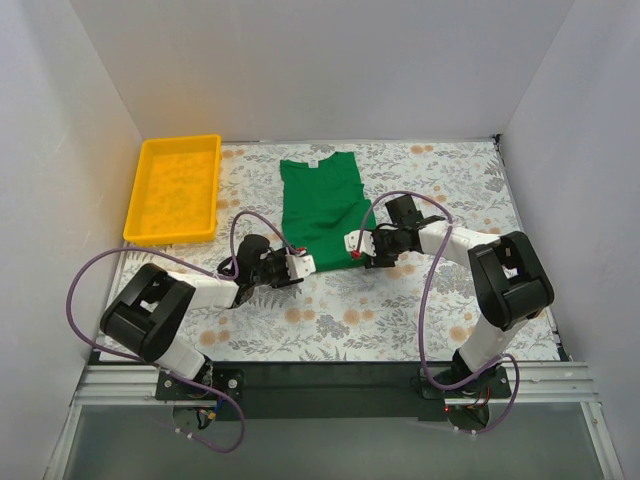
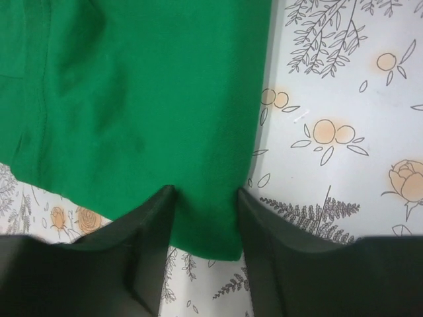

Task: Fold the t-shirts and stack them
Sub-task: Fold the tshirt

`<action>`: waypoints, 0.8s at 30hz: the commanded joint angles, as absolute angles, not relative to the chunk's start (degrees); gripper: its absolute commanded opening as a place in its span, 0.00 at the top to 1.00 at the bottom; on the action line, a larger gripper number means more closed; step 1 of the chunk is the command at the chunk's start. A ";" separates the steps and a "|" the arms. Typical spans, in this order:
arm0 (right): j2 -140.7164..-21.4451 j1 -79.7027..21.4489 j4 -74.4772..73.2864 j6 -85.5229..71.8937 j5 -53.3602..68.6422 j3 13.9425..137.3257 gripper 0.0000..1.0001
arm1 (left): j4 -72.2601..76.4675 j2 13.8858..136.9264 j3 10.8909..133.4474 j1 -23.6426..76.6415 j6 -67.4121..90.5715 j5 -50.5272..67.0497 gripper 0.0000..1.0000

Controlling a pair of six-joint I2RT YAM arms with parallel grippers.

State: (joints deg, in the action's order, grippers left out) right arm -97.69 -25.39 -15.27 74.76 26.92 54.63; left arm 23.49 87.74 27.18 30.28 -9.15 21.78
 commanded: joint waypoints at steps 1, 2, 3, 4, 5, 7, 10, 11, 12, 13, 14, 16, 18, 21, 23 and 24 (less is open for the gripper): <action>-99.58 -25.75 -14.86 73.92 25.57 54.67 0.45 | 24.34 88.77 27.95 30.59 -10.28 19.25 0.64; -99.58 -25.75 -14.85 73.65 25.75 54.58 0.48 | 24.26 88.77 27.86 30.50 -10.46 19.16 0.68; -99.67 -25.66 -14.85 73.48 25.84 54.58 0.57 | 24.17 88.60 27.86 30.50 -10.46 19.25 0.72; -99.75 -25.75 -15.03 73.30 26.10 54.58 0.62 | 24.00 88.33 27.86 30.59 -10.55 19.42 0.78; -99.76 -25.75 -15.03 73.13 26.28 54.49 0.67 | 23.99 88.07 27.51 30.50 -10.55 19.86 0.84; -99.41 -25.75 -15.29 73.12 26.89 54.14 0.82 | 23.56 86.93 27.16 30.67 -10.55 20.56 1.00; -97.74 -25.66 -17.22 74.70 28.99 53.61 0.99 | 21.54 84.30 26.28 31.72 -11.16 22.32 1.00; -96.86 -25.66 -20.10 75.58 29.87 53.35 0.99 | 18.31 82.98 26.19 32.42 -11.77 23.46 1.00; -95.90 -25.66 -22.13 76.54 30.67 53.18 0.99 | 16.28 81.49 26.10 33.21 -12.04 23.64 1.00; -93.63 -25.58 -24.06 78.21 31.72 53.00 0.99 | 14.52 78.08 26.02 35.05 -12.04 23.82 1.00; -92.47 -25.66 -28.95 78.92 32.08 52.91 0.99 | 9.63 76.22 25.93 35.85 -11.95 24.25 1.00; -88.62 -25.66 -34.43 82.07 32.34 52.65 0.99 | 4.59 71.92 25.58 38.48 -10.90 25.05 1.00; -85.45 -25.66 -41.97 84.71 32.52 51.42 0.99 | -4.63 65.15 25.92 40.86 -8.46 24.96 1.00; -77.45 -25.75 -47.79 87.71 33.83 45.64 0.99 | -13.86 55.75 25.84 48.31 -3.54 25.05 1.00; -71.39 -26.01 -49.39 87.98 34.19 43.52 0.99 | -17.91 50.05 25.66 51.23 -0.89 25.48 1.00; -69.54 -26.19 -50.53 87.72 34.62 42.72 0.99 | -18.97 48.88 25.58 52.28 -0.44 26.01 1.00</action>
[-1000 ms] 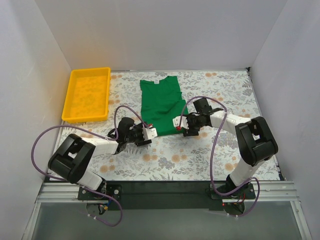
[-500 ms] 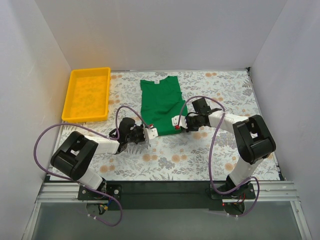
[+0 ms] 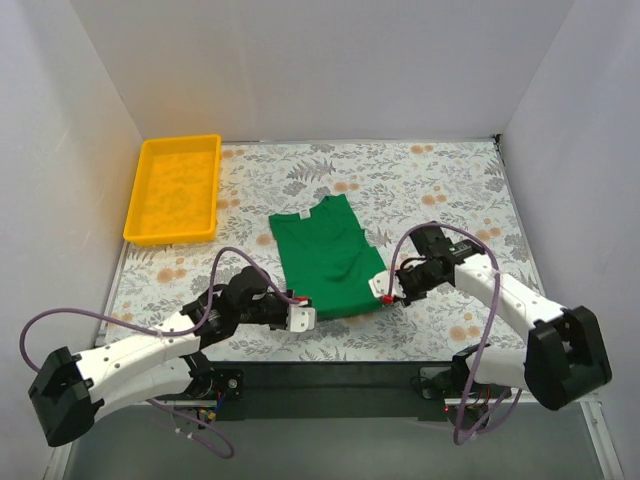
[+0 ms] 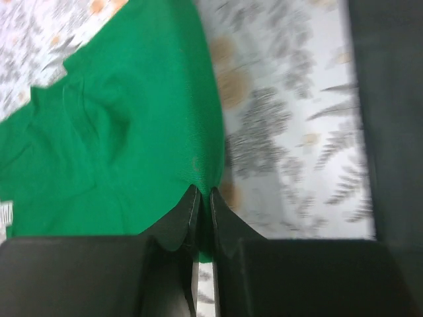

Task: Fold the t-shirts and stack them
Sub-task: Fold the tshirt

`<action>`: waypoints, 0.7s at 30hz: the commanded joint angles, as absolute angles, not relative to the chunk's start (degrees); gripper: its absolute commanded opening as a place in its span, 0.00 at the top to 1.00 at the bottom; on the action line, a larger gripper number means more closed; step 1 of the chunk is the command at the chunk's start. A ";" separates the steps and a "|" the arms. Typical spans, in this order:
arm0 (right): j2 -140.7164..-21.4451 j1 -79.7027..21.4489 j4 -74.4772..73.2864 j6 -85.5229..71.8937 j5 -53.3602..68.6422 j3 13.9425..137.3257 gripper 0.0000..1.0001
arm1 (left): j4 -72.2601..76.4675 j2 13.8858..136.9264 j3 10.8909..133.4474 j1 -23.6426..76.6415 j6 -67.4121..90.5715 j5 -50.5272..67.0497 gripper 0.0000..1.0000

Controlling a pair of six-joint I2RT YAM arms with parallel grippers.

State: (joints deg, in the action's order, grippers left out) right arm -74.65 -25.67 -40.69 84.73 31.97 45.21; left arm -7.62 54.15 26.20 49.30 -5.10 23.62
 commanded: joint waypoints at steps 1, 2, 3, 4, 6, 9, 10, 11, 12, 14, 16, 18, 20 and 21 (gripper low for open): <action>-66.39 -26.54 -51.06 87.45 34.80 41.58 0.99 | -20.20 47.91 25.92 54.30 0.69 27.76 1.00; -65.05 -26.63 -51.50 86.49 35.07 41.22 0.99 | -21.87 47.29 26.01 55.19 1.75 27.69 1.00; -64.00 -26.80 -51.76 86.14 35.33 40.87 0.99 | -22.32 46.76 26.10 55.98 2.80 27.25 1.00; -62.24 -27.07 -52.29 85.70 35.51 40.87 0.99 | -22.76 46.76 26.28 56.86 3.42 26.81 1.00; -61.26 -27.33 -52.29 84.56 35.77 41.22 0.99 | -23.82 47.28 26.72 57.30 3.87 26.72 1.00; -61.87 -27.42 -52.21 83.41 35.95 43.76 0.99 | -24.17 49.03 27.51 57.39 3.69 26.98 1.00; -62.31 -27.42 -52.12 83.15 36.03 44.99 0.99 | -24.26 49.39 28.03 57.39 3.78 26.63 1.00; -62.92 -27.42 -52.03 82.88 36.12 47.35 0.99 | -24.34 49.66 28.39 57.39 3.78 26.20 1.00; -64.41 -27.42 -51.94 82.53 36.38 48.94 0.99 | -24.43 49.92 28.65 57.39 3.69 25.93 1.00; -66.70 -27.42 -51.94 82.35 36.74 53.67 0.99 | -24.43 49.83 29.26 57.39 2.82 24.44 1.00; -70.83 -27.42 -51.86 81.91 37.00 56.76 0.99 | -24.26 49.40 29.44 57.39 2.03 22.60 1.00; -74.77 -27.60 -51.68 81.65 37.53 61.23 0.99 | -23.56 49.39 29.62 57.31 0.97 19.36 1.00; -77.33 -27.60 -51.33 81.04 37.62 64.23 0.99 | -21.63 49.83 29.44 56.78 0.62 17.32 1.00; -79.78 -27.60 -50.55 80.69 37.70 67.03 0.99 | -20.66 50.01 29.27 55.73 0.27 16.44 1.00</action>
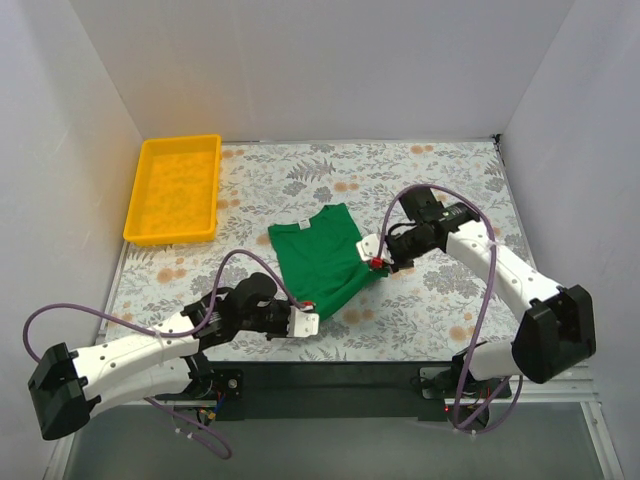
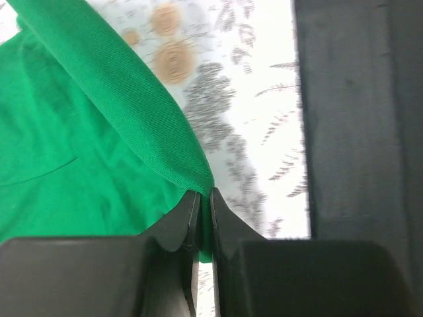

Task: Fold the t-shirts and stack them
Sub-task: Fold the tshirt

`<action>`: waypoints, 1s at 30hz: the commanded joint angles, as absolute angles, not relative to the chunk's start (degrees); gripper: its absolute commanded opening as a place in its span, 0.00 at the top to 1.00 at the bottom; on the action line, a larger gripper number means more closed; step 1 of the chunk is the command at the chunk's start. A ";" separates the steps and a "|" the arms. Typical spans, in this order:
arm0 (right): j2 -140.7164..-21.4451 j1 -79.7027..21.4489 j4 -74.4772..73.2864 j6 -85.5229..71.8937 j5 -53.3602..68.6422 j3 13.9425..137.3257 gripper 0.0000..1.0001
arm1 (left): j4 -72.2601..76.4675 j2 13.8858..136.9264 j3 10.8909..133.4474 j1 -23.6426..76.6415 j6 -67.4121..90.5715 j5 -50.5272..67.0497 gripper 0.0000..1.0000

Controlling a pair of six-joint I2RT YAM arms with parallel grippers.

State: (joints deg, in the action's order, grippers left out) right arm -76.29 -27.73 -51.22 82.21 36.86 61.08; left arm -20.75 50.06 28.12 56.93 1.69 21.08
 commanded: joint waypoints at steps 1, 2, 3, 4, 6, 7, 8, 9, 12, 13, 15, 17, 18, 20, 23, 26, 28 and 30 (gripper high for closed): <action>-81.11 -27.60 -50.19 80.16 37.71 68.28 0.99 | -18.13 50.36 29.01 54.85 0.18 16.17 1.00; -82.25 -27.60 -49.92 79.72 37.71 69.51 0.99 | -16.71 50.71 28.83 53.97 0.26 16.17 1.00; -84.61 -27.60 -49.49 79.37 37.62 71.00 0.99 | -14.96 50.97 28.57 51.62 0.18 16.17 1.00; -85.68 -27.60 -49.31 79.10 37.62 73.36 0.99 | -11.72 51.24 28.04 50.20 0.18 16.43 1.00; -88.66 -27.60 -48.52 77.97 37.27 75.75 0.99 | -7.84 52.20 27.60 44.86 0.26 16.79 1.00; -89.46 -27.60 -48.25 77.52 37.18 78.20 0.99 | -3.47 52.38 27.34 42.91 0.26 17.83 1.00; -90.52 -27.60 -47.90 77.08 37.00 79.35 0.99 | -0.99 52.90 26.99 40.98 0.26 18.62 1.00; -92.01 -27.60 -47.38 75.77 36.48 80.41 0.99 | 1.99 54.39 26.81 37.91 0.26 18.89 1.00; -95.52 -27.51 -45.09 72.61 35.51 85.33 0.99 | 9.04 58.78 28.03 33.86 0.18 19.51 1.00; -96.49 -27.51 -44.22 71.12 35.16 86.39 0.99 | 11.58 62.28 28.82 32.97 0.18 20.03 1.00; -99.38 -27.60 -40.27 66.65 34.11 89.38 0.99 | 14.40 65.46 30.23 30.60 0.79 20.13 1.00; -101.68 -27.60 -35.89 63.74 33.58 92.35 0.99 | 18.71 68.89 30.76 29.10 1.93 19.43 1.00; -104.13 -27.60 -34.55 62.07 32.97 93.42 0.99 | 19.85 69.69 30.85 27.44 2.28 19.16 1.00; -106.95 -27.60 -32.71 58.46 31.91 96.40 0.99 | 22.75 71.98 31.02 26.20 2.64 18.29 1.00; -112.05 -27.60 -31.47 55.03 31.46 101.42 0.99 | 25.13 74.69 31.20 24.35 2.37 16.88 1.00; -116.36 -27.60 -29.97 51.96 31.03 105.63 0.99 | 28.73 76.63 30.94 23.21 2.63 14.42 1.00; -118.73 -27.60 -28.31 50.28 29.71 107.65 0.99 | 31.62 78.92 30.76 22.41 2.90 13.02 1.00; -120.22 -27.60 -27.25 48.52 28.40 108.19 0.99 | 32.43 81.81 31.37 21.71 2.81 13.09 1.00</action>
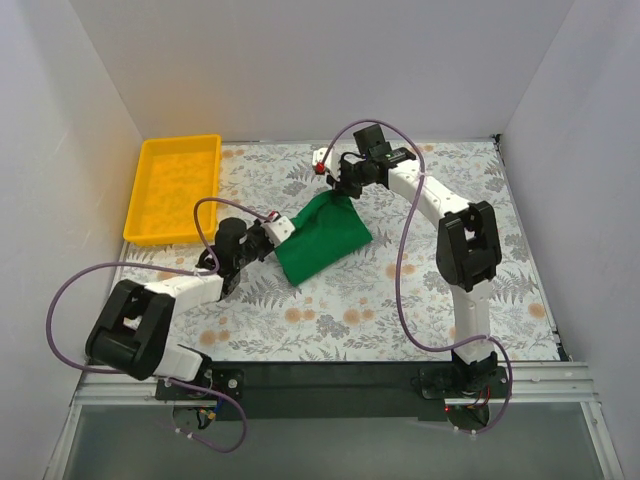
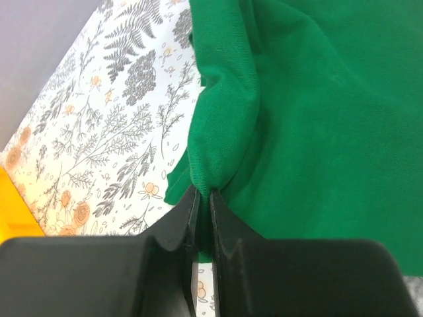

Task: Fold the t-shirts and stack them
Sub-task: Fold the tshirt

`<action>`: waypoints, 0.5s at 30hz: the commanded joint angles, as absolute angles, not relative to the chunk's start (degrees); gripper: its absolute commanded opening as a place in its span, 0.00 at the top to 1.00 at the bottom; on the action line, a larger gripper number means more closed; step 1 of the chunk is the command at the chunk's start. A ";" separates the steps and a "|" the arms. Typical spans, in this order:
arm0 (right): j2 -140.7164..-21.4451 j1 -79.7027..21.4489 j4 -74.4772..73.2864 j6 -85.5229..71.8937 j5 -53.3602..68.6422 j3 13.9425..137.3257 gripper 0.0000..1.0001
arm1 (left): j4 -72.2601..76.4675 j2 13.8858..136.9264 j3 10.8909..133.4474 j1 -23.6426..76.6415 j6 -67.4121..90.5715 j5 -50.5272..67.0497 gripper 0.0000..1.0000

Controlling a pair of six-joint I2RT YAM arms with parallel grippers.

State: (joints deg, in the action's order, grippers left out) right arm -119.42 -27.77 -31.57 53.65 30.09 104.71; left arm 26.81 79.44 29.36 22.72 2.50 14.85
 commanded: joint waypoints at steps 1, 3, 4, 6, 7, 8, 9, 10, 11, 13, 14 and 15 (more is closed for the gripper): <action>-120.58 -27.60 -26.46 48.17 28.13 108.45 0.99 | 32.17 82.87 32.51 21.62 2.38 13.18 1.00; -121.20 -27.60 -25.67 47.55 27.16 108.28 0.99 | 32.43 85.24 33.39 21.18 2.37 13.09 1.00; -121.38 -27.60 -25.06 47.29 26.90 108.19 0.99 | 32.69 85.78 33.92 21.01 2.46 12.31 1.00; -121.73 -27.60 -24.53 46.85 26.72 107.84 0.99 | 33.48 86.66 34.19 20.74 3.34 11.52 1.00; -121.90 -27.68 -24.26 46.58 26.81 107.75 0.99 | 33.92 87.27 34.28 20.74 3.51 11.25 1.00; -121.99 -27.60 -23.56 46.23 26.55 107.75 0.99 | 33.93 87.62 34.54 20.66 3.60 10.55 1.00; -122.34 -27.60 -23.21 45.88 26.46 107.84 0.99 | 34.10 87.89 34.54 20.57 3.78 10.37 1.00; -122.60 -27.60 -22.86 45.27 26.19 107.93 0.99 | 33.75 88.33 34.63 20.57 3.78 10.37 1.00; -122.78 -27.60 -22.33 44.74 25.84 108.10 0.99 | 33.66 88.42 34.72 20.57 3.78 10.46 1.00; -123.40 -27.60 -21.97 43.78 25.58 108.37 0.99 | 33.75 88.85 34.89 20.57 3.78 10.81 1.00; -123.57 -27.68 -21.62 43.51 25.23 108.46 0.99 | 33.66 89.47 35.33 20.57 3.69 10.64 1.00; -123.66 -27.69 -21.53 43.42 25.14 108.46 0.99 | 33.49 89.82 35.68 20.48 3.78 10.55 1.00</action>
